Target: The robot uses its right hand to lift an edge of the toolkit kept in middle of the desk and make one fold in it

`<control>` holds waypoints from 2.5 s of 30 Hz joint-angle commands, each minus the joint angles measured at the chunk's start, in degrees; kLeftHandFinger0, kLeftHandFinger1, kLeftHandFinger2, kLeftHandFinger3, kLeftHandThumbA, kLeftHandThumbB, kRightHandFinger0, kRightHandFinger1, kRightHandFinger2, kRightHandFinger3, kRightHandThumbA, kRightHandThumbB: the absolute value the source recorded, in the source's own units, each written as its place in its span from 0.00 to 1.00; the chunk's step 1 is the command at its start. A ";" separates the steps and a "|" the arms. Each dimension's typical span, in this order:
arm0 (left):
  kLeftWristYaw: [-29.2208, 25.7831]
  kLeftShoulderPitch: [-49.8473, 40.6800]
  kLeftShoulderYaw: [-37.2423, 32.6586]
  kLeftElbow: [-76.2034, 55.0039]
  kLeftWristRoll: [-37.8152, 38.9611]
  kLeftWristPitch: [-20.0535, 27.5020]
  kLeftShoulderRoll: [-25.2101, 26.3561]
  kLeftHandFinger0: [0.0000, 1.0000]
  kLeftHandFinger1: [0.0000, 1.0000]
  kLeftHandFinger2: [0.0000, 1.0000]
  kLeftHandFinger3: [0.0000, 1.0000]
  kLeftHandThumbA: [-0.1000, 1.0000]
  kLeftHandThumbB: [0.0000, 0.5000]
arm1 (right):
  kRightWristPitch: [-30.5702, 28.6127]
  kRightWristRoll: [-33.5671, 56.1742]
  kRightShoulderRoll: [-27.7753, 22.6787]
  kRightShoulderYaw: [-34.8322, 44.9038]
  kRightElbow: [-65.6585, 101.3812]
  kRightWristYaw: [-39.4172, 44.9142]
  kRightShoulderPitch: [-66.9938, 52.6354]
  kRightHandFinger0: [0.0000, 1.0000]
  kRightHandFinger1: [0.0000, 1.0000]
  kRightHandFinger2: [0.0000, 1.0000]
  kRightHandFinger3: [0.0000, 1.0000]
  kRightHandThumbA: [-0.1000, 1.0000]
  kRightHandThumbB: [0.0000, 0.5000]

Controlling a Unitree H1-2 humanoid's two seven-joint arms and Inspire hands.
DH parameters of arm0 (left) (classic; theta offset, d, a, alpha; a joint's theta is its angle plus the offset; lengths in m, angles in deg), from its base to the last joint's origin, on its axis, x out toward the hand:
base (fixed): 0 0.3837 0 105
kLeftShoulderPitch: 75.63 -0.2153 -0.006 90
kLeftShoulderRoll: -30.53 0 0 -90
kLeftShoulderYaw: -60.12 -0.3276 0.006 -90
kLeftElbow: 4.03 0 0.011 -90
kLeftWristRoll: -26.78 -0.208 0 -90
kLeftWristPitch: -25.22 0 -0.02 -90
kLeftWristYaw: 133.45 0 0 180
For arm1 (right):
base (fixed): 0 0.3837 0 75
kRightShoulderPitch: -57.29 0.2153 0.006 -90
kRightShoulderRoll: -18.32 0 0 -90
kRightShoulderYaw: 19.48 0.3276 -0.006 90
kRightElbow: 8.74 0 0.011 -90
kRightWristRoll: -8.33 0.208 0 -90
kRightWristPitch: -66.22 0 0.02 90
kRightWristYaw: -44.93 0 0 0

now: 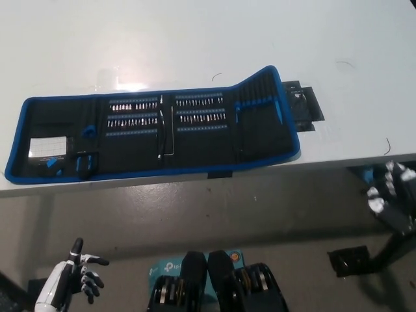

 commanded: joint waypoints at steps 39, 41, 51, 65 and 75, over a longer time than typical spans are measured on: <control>0.17 -1.34 0.32 -3.09 -0.18 0.10 0.28 0.27 0.27 0.27 0.45 1.00 1.00 | 18.30 0.82 19.06 4.64 -25.83 -5.50 26.01 1.00 1.00 1.00 1.00 0.97 0.48; 0.13 -1.21 0.33 -3.09 -0.20 0.08 0.25 0.27 0.27 0.27 0.45 1.00 1.00 | 18.27 0.91 19.79 4.70 -26.40 -5.95 25.59 1.00 1.00 1.00 1.00 0.98 0.51; 0.60 -0.82 0.10 -3.43 -0.01 -0.29 0.43 0.29 0.28 0.28 0.46 1.00 1.00 | 16.56 -0.29 24.79 2.82 -28.58 -9.38 21.66 1.00 1.00 1.00 1.00 0.94 0.47; 1.17 0.48 0.01 -3.02 0.26 -0.15 0.87 0.25 0.27 0.30 0.46 1.00 1.00 | 8.46 4.31 31.55 5.99 -28.81 -12.51 18.92 0.50 0.49 0.56 1.00 0.52 0.20; 1.73 1.22 -0.16 -2.41 0.25 0.47 1.07 0.21 0.24 0.27 0.44 1.00 1.00 | -2.92 3.77 32.96 6.65 -29.86 -15.40 21.29 0.00 0.03 0.13 0.24 0.00 0.00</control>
